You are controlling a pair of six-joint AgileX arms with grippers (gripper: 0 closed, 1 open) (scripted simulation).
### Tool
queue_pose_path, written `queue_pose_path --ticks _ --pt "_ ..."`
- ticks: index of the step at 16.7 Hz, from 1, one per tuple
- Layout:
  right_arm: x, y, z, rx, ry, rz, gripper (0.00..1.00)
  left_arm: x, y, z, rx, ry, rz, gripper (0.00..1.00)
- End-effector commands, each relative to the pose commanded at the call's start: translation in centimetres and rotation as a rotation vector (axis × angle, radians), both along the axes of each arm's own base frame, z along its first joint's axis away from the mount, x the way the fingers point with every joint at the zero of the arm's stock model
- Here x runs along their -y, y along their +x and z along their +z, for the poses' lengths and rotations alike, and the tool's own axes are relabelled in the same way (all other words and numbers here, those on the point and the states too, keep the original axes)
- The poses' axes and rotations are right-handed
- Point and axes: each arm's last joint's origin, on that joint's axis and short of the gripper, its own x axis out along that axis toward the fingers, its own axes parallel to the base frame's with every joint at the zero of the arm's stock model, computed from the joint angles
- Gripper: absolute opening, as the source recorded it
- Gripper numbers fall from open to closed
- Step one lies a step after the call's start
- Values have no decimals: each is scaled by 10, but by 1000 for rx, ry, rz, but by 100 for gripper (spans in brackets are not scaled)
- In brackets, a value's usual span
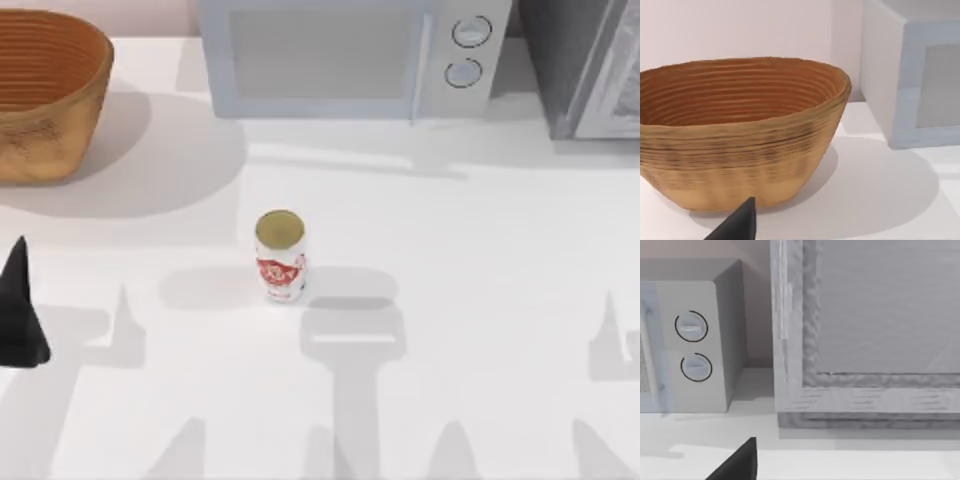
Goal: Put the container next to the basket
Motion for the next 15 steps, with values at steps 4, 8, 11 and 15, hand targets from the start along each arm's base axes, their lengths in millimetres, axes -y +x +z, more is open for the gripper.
queue_pose_path --ticks 4,8,11,15 --pt "0 0 0 0 0 0 100 17 24 35 -258 88 -129 100" --pt "0 0 0 0 0 0 100 49 69 51 -638 236 -279 100" --pt "0 0 0 0 0 0 100 83 109 48 -935 367 -383 100" --pt "0 0 0 0 0 0 100 134 163 33 -1246 521 -482 100"
